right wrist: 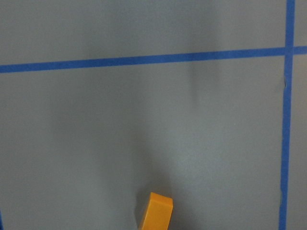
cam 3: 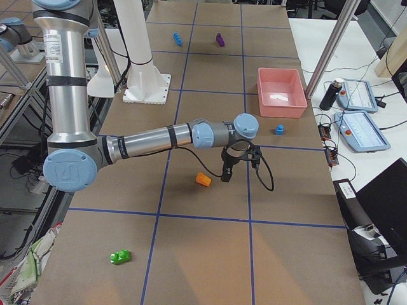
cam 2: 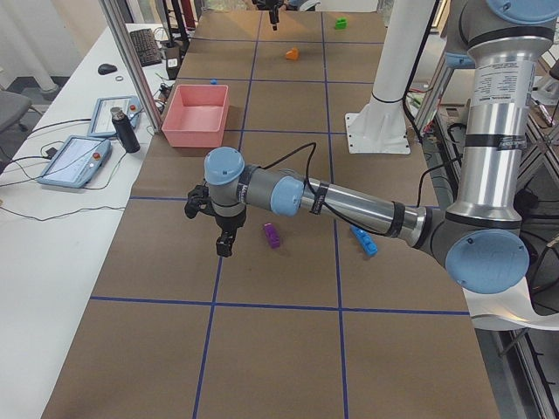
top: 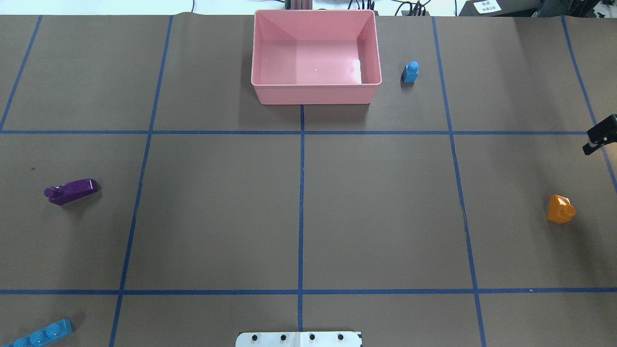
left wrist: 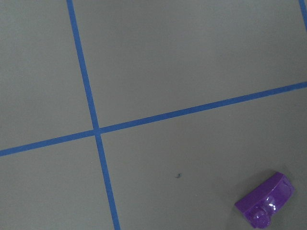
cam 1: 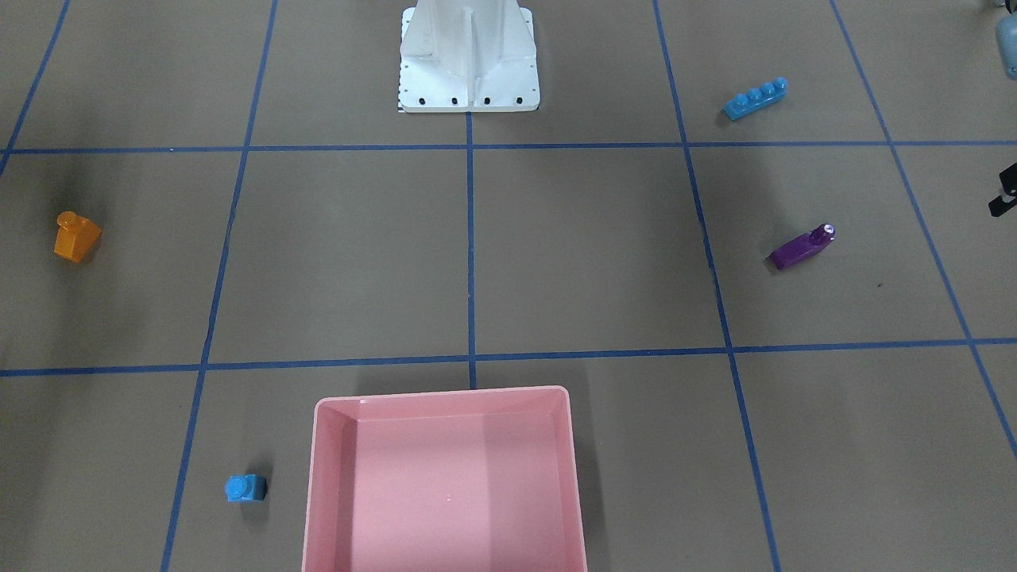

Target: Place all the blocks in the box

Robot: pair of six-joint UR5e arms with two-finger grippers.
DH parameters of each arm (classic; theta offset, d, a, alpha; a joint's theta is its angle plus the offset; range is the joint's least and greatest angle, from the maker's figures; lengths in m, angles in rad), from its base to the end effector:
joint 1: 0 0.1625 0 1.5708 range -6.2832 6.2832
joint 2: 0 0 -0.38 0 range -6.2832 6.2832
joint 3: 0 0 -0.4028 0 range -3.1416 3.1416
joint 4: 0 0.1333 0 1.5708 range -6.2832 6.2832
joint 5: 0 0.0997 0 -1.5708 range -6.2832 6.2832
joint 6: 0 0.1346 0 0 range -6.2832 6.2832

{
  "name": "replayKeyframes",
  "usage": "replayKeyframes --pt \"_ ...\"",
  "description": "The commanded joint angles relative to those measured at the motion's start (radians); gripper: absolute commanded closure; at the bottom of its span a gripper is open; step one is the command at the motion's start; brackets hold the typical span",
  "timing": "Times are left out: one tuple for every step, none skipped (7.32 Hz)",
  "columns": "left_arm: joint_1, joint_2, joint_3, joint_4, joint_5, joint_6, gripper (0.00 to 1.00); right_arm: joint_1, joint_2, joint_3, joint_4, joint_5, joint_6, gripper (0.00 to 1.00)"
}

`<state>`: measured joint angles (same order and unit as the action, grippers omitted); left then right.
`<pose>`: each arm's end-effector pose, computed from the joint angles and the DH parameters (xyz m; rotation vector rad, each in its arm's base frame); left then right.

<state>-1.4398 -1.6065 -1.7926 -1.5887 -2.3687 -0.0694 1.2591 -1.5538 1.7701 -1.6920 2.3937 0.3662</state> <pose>0.0319 -0.5249 0.5030 0.1801 0.8154 0.1678 -0.1228 -0.4940 0.5377 -0.1888 -0.8052 0.0122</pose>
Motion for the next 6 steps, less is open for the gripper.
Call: replayKeyframes --pt "0.009 0.0 -0.005 -0.027 -0.001 -0.03 0.0 -0.108 -0.02 0.003 -0.002 -0.002 0.045 0.0" --pt "0.009 -0.001 -0.005 -0.028 0.0 -0.03 0.0 -0.147 -0.034 -0.003 0.0 -0.008 0.043 0.0" --pt "0.01 -0.001 -0.005 -0.03 0.0 -0.03 0.0 -0.162 -0.041 -0.004 -0.002 -0.008 0.045 0.0" --pt "0.01 -0.003 -0.004 -0.03 0.0 -0.03 0.0 -0.173 -0.042 -0.021 0.0 -0.008 0.043 0.0" --pt "0.01 -0.009 -0.004 -0.03 0.0 -0.032 0.0 -0.193 -0.034 -0.047 0.0 -0.008 0.043 0.0" --pt "0.01 -0.009 -0.004 -0.03 0.0 -0.032 0.0 -0.213 -0.028 -0.063 0.0 -0.008 0.042 0.0"
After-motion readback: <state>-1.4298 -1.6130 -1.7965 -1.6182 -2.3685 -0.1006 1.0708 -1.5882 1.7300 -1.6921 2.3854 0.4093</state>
